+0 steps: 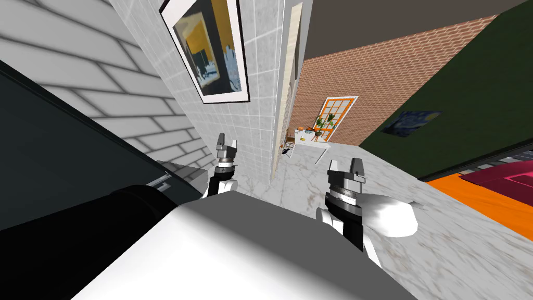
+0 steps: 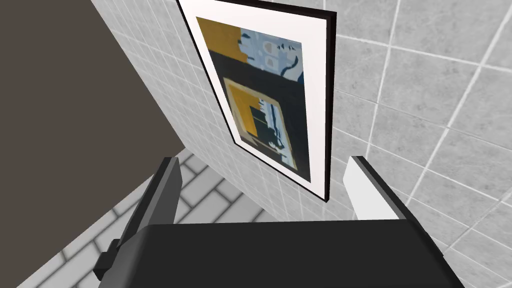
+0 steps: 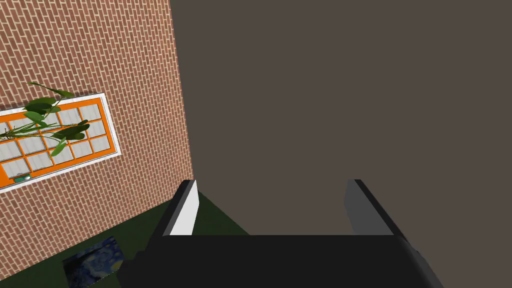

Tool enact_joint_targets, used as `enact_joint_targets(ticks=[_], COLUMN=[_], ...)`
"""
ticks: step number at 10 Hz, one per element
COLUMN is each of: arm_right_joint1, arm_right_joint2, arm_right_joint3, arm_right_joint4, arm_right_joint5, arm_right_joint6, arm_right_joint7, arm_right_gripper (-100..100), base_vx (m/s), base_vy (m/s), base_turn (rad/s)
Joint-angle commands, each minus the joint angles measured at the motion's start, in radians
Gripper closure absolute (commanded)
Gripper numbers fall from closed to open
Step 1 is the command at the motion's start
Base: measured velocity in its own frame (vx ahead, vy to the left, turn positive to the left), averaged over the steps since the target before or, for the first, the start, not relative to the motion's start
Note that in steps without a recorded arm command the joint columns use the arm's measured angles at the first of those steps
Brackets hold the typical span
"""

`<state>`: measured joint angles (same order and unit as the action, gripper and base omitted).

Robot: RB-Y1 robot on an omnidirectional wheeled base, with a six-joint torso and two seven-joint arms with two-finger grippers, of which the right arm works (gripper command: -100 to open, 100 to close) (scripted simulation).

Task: Push the door open

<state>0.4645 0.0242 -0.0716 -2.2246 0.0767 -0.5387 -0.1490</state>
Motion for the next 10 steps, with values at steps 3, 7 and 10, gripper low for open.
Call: enact_joint_targets(ticks=[3,7,10], arm_right_joint1=[-0.024,-0.066,-0.096], arm_right_joint2=[-0.025,-0.056,-0.073], arm_right_joint3=[0.017,0.048,0.070], arm_right_joint4=[0.046,0.129,0.188], arm_right_joint5=[0.050,0.140,0.204], arm_right_joint6=[-0.003,-0.009,-0.013], arm_right_joint7=[0.031,0.087,0.126], arm_right_gripper=[-100,-100,-100], base_vx=[0.060,0.091,0.090], base_vy=[-0.167,-0.206,-0.177], base_turn=[0.088,0.118,0.116])
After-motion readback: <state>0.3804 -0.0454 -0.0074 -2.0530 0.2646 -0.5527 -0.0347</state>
